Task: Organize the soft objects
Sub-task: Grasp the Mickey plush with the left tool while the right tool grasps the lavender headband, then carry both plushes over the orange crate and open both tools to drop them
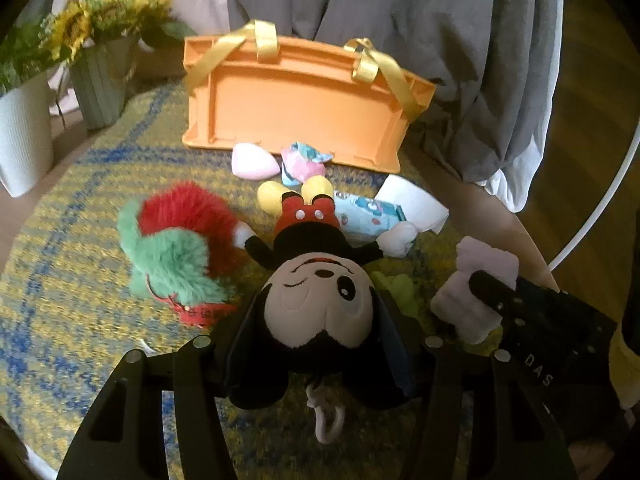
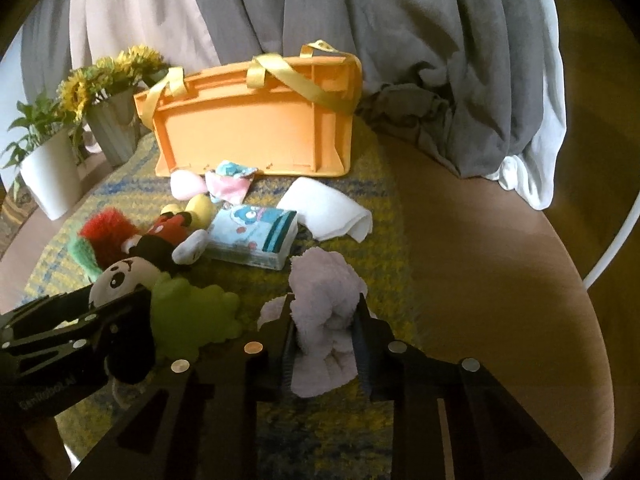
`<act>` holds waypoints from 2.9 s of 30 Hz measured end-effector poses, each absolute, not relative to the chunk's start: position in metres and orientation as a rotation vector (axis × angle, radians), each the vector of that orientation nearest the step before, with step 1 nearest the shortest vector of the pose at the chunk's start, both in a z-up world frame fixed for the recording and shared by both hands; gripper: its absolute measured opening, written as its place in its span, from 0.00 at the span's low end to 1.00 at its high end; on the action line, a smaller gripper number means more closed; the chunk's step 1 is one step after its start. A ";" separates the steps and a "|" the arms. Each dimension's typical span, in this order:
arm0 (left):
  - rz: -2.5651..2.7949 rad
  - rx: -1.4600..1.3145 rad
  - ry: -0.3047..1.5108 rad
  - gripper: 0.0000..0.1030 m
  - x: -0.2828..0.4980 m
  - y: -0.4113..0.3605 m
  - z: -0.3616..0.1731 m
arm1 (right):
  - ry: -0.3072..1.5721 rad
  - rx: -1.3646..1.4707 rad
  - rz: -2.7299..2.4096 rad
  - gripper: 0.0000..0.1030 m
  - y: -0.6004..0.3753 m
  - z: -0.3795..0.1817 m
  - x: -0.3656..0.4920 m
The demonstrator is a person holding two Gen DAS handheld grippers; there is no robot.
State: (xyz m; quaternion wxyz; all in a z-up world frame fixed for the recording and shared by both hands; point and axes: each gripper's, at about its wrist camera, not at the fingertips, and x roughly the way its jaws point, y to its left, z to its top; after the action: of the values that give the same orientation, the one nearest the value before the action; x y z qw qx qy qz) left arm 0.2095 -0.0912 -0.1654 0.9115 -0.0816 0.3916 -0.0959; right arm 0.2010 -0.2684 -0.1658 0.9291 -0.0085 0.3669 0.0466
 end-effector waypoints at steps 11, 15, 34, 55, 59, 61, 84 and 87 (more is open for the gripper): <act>-0.197 -0.168 0.692 0.55 0.197 -0.094 -0.115 | 0.674 0.025 0.140 0.25 -0.276 -0.123 0.192; -0.211 -0.170 0.663 0.55 0.195 -0.089 -0.099 | 0.631 0.032 0.140 0.25 -0.274 -0.103 0.191; -0.307 -0.110 0.545 0.55 0.226 -0.028 -0.035 | 0.494 0.060 0.075 0.25 -0.219 -0.044 0.208; -0.376 -0.081 0.451 0.55 0.304 -0.006 -0.003 | 0.344 0.057 0.031 0.25 -0.190 -0.003 0.263; -0.399 -0.071 0.456 0.55 0.331 -0.009 -0.005 | 0.335 0.050 0.013 0.25 -0.193 -0.003 0.280; -0.404 -0.064 0.457 0.55 0.339 -0.011 -0.006 | 0.338 0.052 0.005 0.25 -0.195 -0.003 0.292; -0.349 -0.032 0.510 0.55 0.459 -0.023 -0.049 | 0.410 0.050 0.011 0.25 -0.195 -0.035 0.418; -0.343 -0.029 0.564 0.55 0.465 -0.025 -0.063 | 0.449 0.050 0.013 0.25 -0.195 -0.045 0.429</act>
State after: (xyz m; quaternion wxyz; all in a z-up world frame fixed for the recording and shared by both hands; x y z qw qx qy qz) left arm 0.4651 -0.0247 -0.0626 0.9459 -0.0143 0.2769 -0.1685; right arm 0.4291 -0.1953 -0.0452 0.9746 0.0247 0.2225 0.0064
